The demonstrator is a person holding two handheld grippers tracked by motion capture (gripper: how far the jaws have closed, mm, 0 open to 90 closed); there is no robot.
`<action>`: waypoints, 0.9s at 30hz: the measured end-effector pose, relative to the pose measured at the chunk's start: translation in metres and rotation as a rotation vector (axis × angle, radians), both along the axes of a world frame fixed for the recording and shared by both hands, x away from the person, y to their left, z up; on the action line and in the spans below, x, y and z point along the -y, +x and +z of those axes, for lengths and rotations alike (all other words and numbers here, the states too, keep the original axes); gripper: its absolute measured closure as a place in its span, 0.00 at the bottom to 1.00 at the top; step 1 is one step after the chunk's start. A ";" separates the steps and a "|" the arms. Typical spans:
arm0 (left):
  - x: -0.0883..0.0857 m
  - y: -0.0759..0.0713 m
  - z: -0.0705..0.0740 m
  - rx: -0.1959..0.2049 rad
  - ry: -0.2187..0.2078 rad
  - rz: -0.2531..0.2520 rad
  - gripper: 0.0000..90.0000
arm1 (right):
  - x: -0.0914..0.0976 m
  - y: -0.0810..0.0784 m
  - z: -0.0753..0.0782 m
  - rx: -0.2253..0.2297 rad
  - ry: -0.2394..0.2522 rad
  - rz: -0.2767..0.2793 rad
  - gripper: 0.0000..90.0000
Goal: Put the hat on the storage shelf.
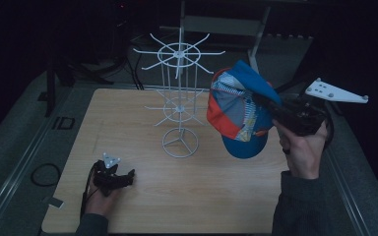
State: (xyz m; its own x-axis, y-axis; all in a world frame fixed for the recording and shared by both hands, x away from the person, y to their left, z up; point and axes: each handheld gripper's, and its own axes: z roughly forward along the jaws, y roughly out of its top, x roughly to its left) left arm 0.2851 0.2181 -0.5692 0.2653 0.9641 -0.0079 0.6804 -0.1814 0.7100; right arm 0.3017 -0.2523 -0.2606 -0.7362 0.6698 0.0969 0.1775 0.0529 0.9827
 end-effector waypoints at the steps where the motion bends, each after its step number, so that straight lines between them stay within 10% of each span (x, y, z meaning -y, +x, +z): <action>1: 0.000 0.000 0.000 0.000 0.000 0.000 0.16 | 0.000 0.000 0.001 0.002 -0.001 0.000 0.97; 27: 0.000 0.000 0.000 0.000 0.000 0.000 0.16 | 0.007 -0.005 0.007 0.023 0.027 -0.003 0.97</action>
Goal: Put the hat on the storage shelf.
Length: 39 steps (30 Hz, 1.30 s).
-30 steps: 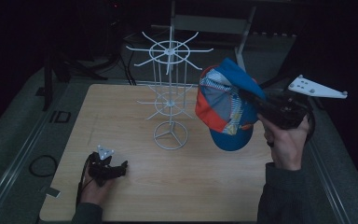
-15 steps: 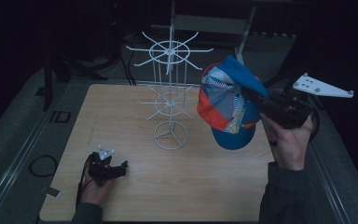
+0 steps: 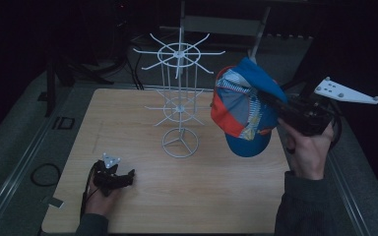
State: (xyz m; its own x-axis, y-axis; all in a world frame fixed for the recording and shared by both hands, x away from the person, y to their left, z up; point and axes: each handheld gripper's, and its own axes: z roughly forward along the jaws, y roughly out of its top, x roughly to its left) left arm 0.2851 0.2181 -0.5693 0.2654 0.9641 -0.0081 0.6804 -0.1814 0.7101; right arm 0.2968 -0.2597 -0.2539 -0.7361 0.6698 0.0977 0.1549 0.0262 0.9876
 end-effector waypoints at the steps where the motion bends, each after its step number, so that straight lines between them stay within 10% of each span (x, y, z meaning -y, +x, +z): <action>1: 0.000 0.000 0.000 0.000 0.000 0.000 0.16 | 0.000 0.000 0.000 0.001 0.007 0.007 0.97; 17: 0.000 0.000 0.000 0.000 0.000 0.000 0.16 | 0.001 -0.002 0.013 0.018 0.079 0.082 0.97; 39: 0.000 0.000 0.000 -0.003 -0.001 -0.001 0.16 | -0.037 0.006 0.033 0.041 0.043 0.134 0.97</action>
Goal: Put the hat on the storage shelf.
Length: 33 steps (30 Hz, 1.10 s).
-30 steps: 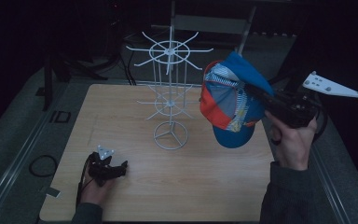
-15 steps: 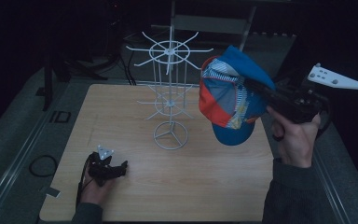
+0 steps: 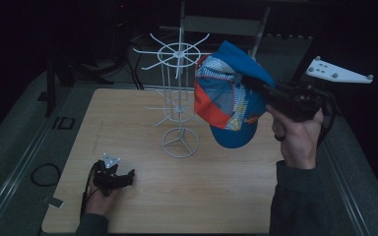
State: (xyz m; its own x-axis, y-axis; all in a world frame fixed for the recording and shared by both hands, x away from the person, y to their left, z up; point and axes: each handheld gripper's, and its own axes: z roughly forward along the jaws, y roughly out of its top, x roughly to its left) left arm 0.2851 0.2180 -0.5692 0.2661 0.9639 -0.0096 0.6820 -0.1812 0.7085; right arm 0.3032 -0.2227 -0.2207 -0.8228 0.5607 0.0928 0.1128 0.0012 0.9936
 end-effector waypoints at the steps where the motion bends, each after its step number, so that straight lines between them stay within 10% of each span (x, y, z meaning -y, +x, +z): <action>1: 0.000 0.000 0.000 0.000 0.000 0.000 0.16 | -0.002 0.002 -0.001 0.000 0.000 0.001 0.97; 21: 0.000 0.000 0.000 0.003 0.002 0.000 0.16 | -0.017 0.031 -0.045 -0.095 -0.063 -0.018 0.95; 33: 0.000 0.000 0.000 0.000 0.000 -0.001 0.16 | -0.045 0.042 -0.073 -0.148 -0.220 -0.043 0.91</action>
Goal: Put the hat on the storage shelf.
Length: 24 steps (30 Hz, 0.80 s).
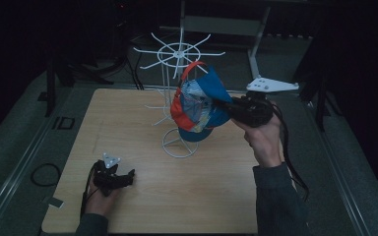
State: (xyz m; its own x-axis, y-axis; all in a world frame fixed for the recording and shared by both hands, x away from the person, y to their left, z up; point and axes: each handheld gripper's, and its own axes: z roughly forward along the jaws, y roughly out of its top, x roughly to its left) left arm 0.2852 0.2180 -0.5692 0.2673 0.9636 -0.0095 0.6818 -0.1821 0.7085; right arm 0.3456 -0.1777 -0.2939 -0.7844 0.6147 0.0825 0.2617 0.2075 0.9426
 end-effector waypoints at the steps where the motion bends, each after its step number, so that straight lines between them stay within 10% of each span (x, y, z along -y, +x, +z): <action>1: 0.000 0.000 0.000 0.000 0.000 0.000 0.16 | -0.001 0.000 -0.001 -0.003 -0.004 0.002 0.90; 10: 0.000 0.000 0.000 0.001 0.001 0.000 0.16 | -0.010 -0.006 -0.010 0.012 -0.134 -0.021 0.63; 24: 0.000 0.000 0.000 0.001 0.001 0.000 0.16 | 0.007 -0.001 -0.033 -0.041 -0.193 -0.080 0.33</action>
State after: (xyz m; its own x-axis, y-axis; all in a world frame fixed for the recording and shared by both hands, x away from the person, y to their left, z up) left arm 0.2853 0.2180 -0.5693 0.2673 0.9636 -0.0084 0.6809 -0.1827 0.7092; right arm 0.3448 -0.1848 -0.3266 -0.7310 0.6823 -0.0115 0.3222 0.3599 0.8756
